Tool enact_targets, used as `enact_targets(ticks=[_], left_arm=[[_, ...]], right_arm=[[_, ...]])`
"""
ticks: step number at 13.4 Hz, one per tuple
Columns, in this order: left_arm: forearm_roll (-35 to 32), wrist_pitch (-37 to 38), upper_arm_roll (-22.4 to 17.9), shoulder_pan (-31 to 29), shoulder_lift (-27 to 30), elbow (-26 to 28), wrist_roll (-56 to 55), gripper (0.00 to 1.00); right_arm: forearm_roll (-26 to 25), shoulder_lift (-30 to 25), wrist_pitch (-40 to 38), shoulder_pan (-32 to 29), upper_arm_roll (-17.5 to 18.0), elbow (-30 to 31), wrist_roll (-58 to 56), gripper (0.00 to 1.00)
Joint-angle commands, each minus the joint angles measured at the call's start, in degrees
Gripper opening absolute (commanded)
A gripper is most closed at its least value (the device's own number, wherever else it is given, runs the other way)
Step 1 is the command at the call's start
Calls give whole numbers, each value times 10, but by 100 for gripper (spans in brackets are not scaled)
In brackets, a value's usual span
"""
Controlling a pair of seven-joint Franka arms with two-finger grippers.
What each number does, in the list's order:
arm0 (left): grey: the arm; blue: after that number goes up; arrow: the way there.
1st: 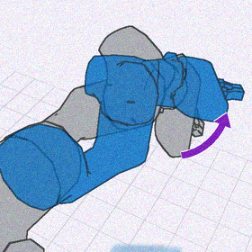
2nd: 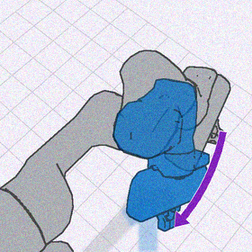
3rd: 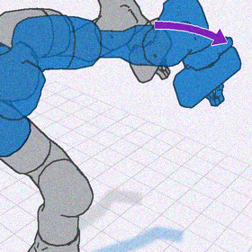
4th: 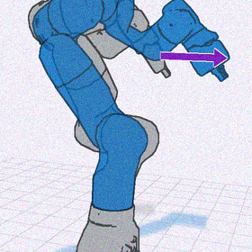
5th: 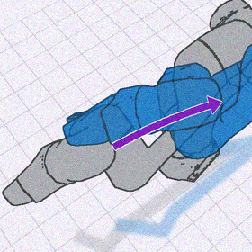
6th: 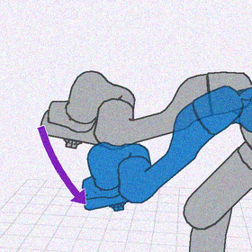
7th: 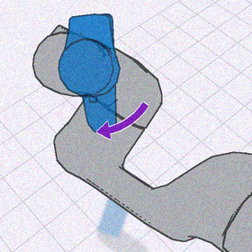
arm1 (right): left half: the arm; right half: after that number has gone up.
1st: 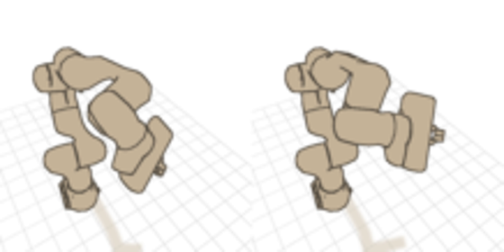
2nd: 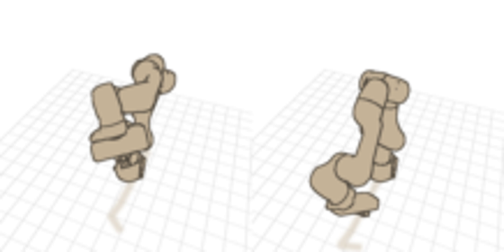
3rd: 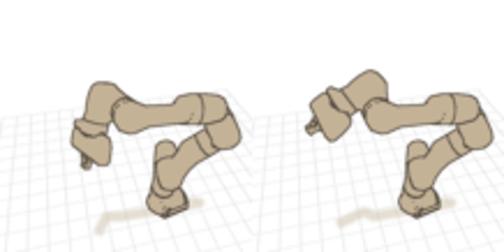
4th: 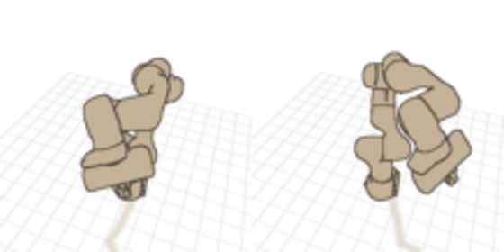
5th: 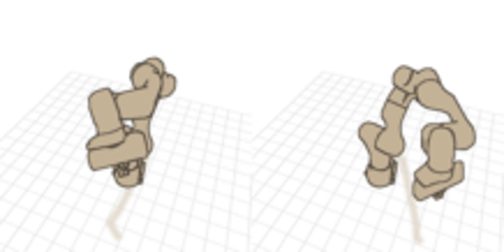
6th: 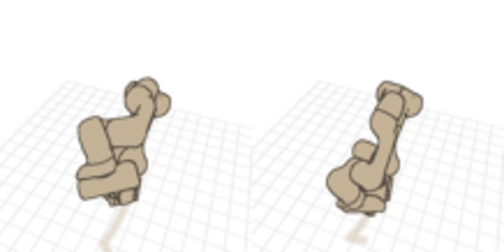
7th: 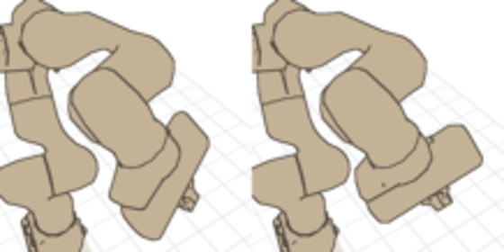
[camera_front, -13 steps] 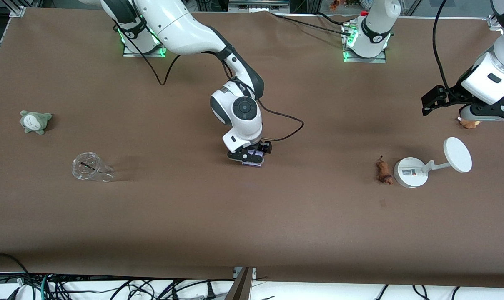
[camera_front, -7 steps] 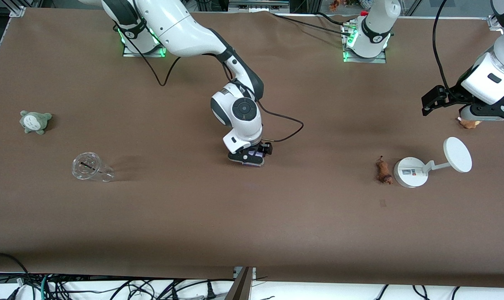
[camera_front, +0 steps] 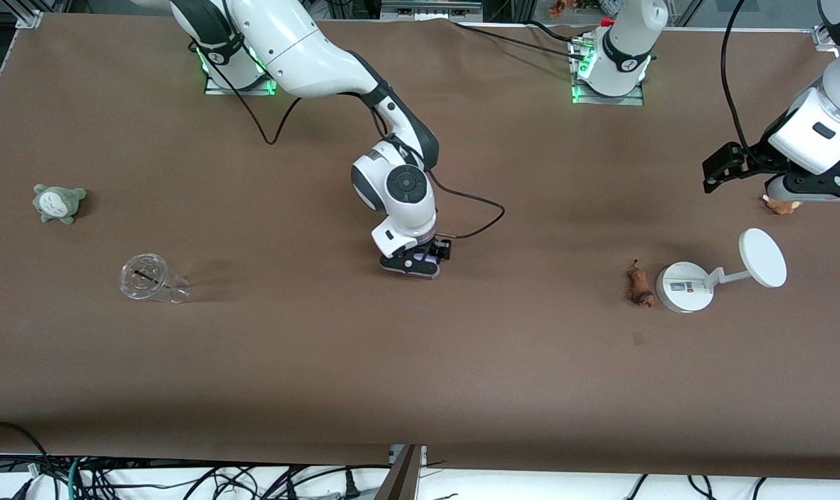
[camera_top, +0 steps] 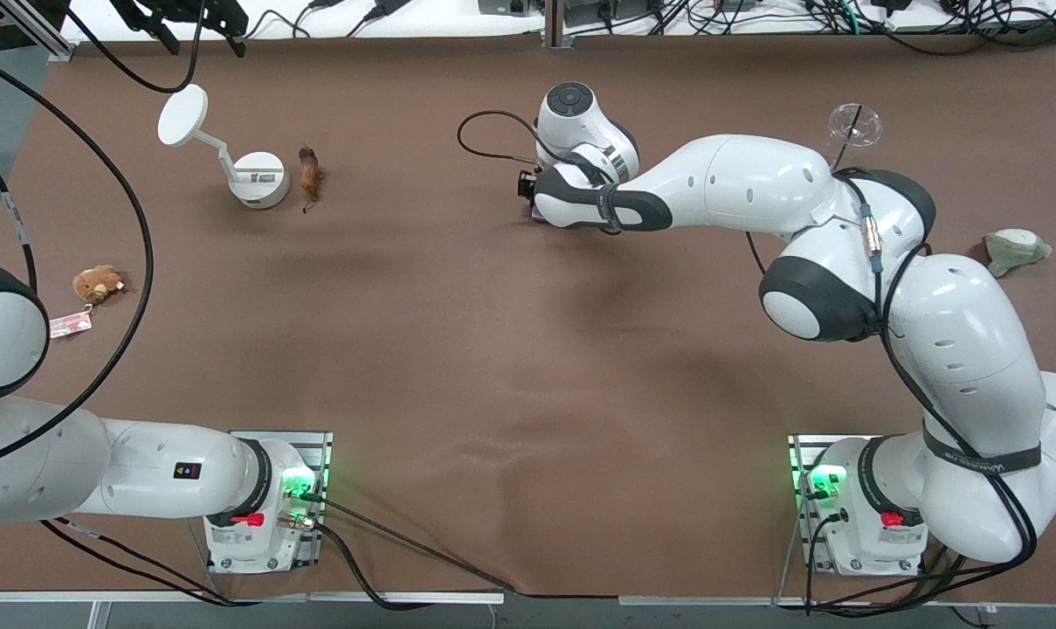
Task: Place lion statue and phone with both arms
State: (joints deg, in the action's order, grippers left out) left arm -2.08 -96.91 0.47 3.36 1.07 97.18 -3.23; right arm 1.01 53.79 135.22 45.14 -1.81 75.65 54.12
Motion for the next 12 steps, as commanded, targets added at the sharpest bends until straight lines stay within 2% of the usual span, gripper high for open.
enact_targets(ticks=[1,7,10,12], left_arm=[[6,4,-2,2,-3,-8,0,100],[6,4,-2,2,-3,-8,-1,100],[6,4,-1,2,-3,-8,-1,100],[6,4,-1,2,-3,-8,-1,100]], right_arm=[[-7,-18,-3,-12,-6,-1,-11,45],[3,-59,-115,-126,-11,4,-174,46],[2,-64,-141,-188,-14,15,-225,46],[2,-75,-140,-206,-28,41,-237,46]])
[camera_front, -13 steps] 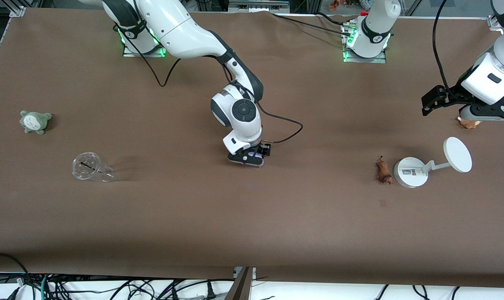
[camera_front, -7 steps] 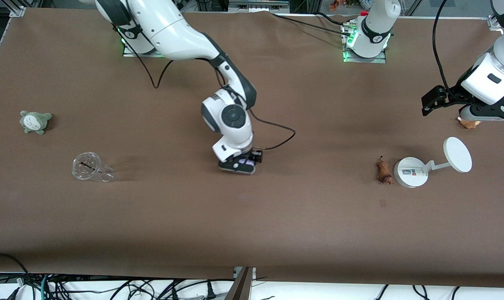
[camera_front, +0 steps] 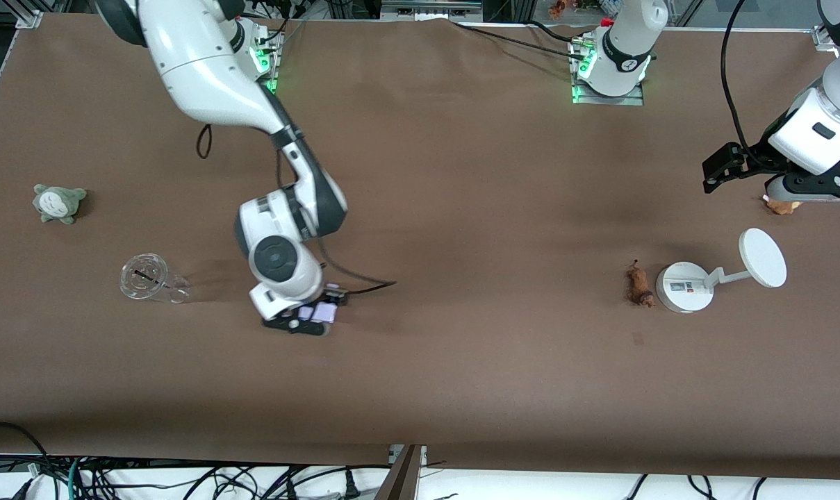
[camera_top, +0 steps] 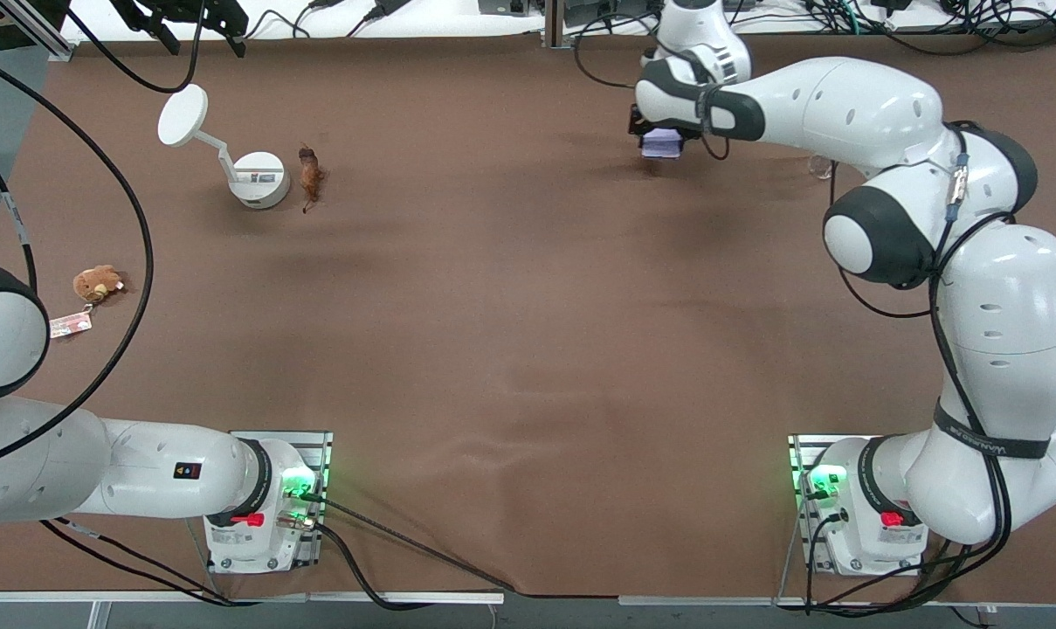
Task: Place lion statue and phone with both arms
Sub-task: 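Carry the phone with the right gripper toward the glass cup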
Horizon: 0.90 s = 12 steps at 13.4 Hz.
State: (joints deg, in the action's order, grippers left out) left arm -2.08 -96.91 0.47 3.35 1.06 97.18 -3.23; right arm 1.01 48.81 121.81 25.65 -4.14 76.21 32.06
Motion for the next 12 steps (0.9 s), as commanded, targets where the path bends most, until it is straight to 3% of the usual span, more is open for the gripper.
enact_targets(ticks=[1,7,12], left_arm=[[6,4,-1,2,-3,-8,-1,100],[6,4,-1,2,-3,-8,-1,100],[6,4,-1,2,-3,-8,-1,100]], right_arm=[[0,-30,-6,-12,-23,48,-44,46],[3,-88,2,-17,-85,151,-190,46],[4,-128,61,-46,-88,238,-255,45]])
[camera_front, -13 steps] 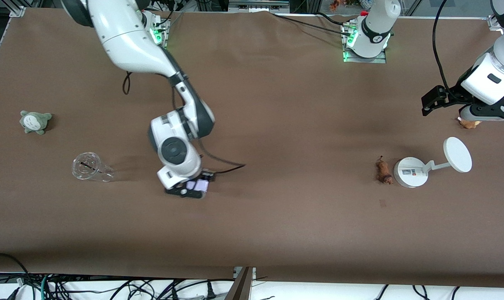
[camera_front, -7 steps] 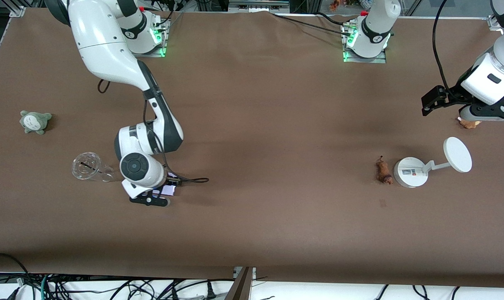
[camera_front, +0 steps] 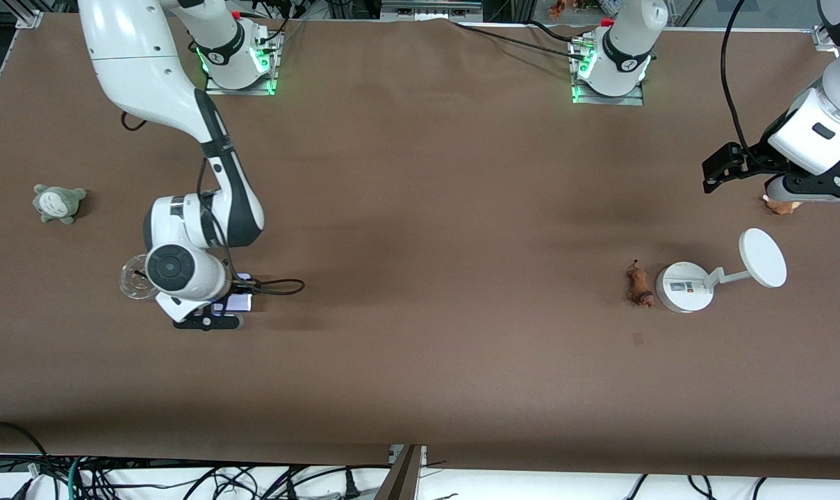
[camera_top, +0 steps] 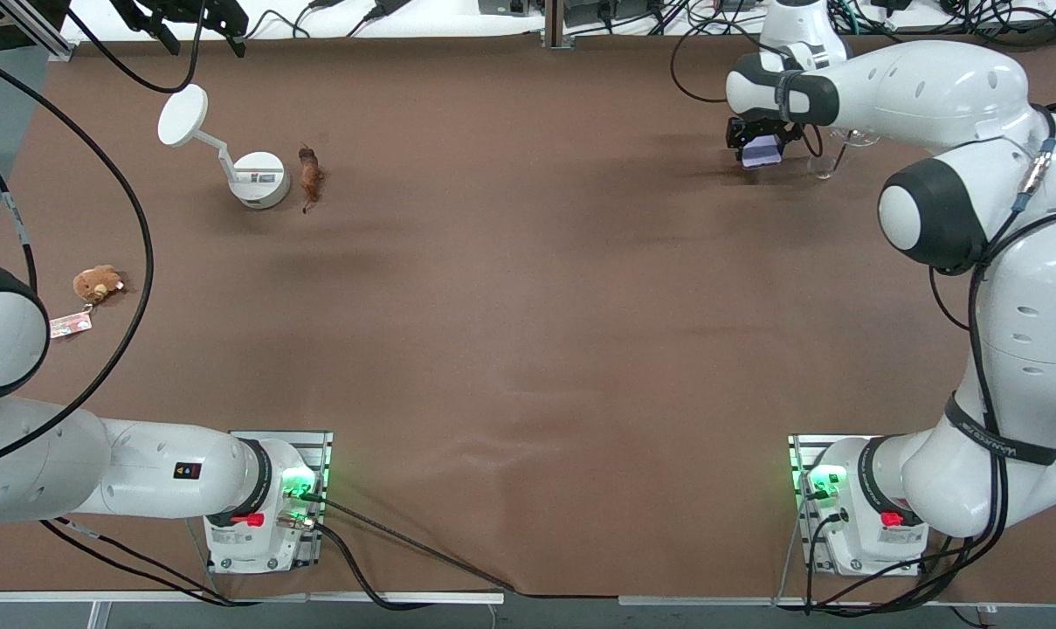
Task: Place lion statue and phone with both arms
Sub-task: 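Lower the phone beside the glass cup and open the right gripper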
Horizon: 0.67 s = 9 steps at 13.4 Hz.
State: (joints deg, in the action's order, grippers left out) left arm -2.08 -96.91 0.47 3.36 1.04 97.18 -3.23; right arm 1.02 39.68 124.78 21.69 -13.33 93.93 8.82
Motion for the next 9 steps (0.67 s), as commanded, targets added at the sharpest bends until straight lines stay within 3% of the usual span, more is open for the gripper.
enact_targets(ticks=[1,6,7,8,9], left_arm=[[6,4,-1,2,-2,-8,-1,100],[8,4,-2,2,-2,-8,0,100],[8,4,-1,2,-2,-8,0,100],[8,4,-1,2,-2,-8,-1,100],[8,4,-2,2,-2,-8,0,100]], right_arm=[[4,-39,44,-8,4,72,-24,45],[5,-38,61,-14,5,87,-40,48],[4,-37,61,-15,5,87,-40,64],[4,-37,61,-15,5,87,-40,90],[4,-37,58,-15,6,85,-41,100]])
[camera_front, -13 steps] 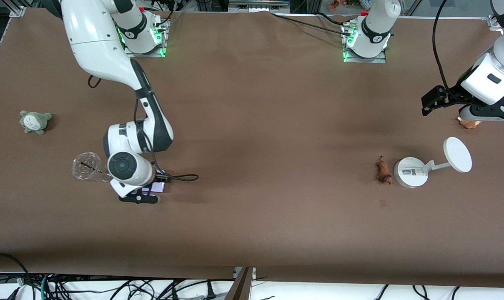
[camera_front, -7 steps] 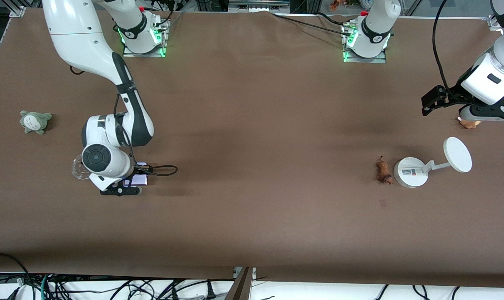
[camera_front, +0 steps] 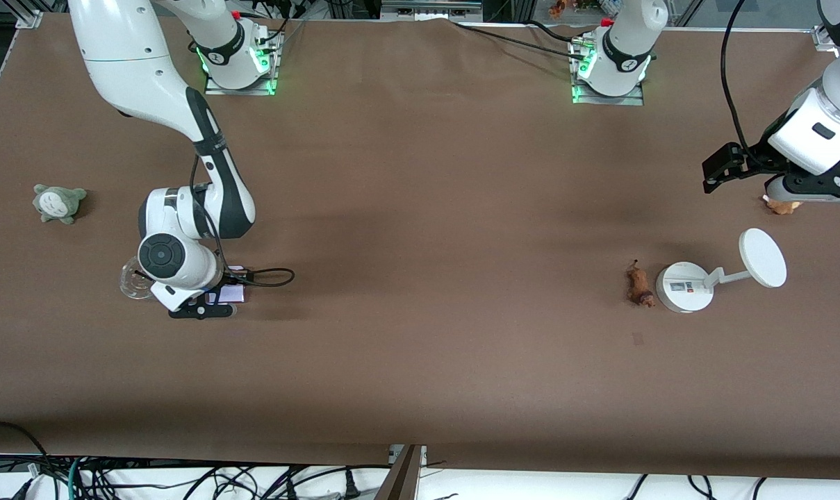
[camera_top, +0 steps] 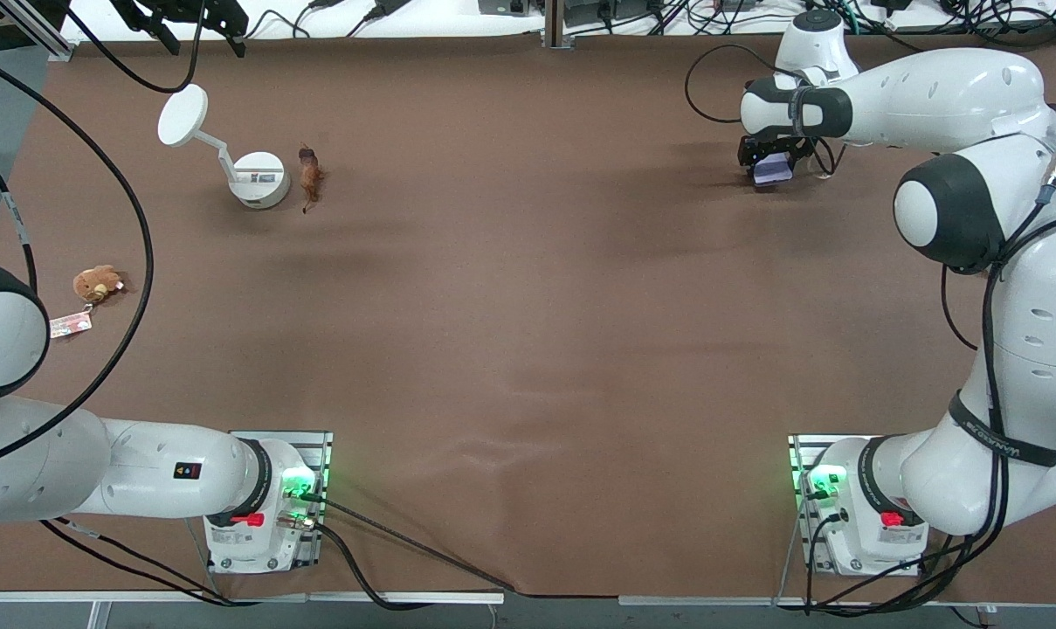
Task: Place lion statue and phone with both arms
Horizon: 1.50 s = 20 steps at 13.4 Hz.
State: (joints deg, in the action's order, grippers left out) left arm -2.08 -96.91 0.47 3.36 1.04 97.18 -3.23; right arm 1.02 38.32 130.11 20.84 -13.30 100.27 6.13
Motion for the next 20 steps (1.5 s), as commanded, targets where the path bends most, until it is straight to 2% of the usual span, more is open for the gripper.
enact_targets(ticks=[1,5,8,14,17,20], left_arm=[[9,4,-2,2,-2,-8,0,100],[9,4,-2,2,-2,-8,0,100],[9,4,-2,2,-2,-8,0,100],[9,4,-2,2,-2,-8,0,100],[9,4,-1,2,-2,-8,0,100],[9,4,-2,2,-2,-8,0,100]], right_arm=[[4,-25,3,-6,6,21,-21,100],[3,-29,0,-5,6,13,-42,100],[0,-53,-21,0,7,1,-45,100],[-4,-84,-238,-4,-6,-176,-45,100],[0,-98,-299,-6,-40,-215,-76,100],[1,-131,-331,-7,-68,-223,-113,100]])
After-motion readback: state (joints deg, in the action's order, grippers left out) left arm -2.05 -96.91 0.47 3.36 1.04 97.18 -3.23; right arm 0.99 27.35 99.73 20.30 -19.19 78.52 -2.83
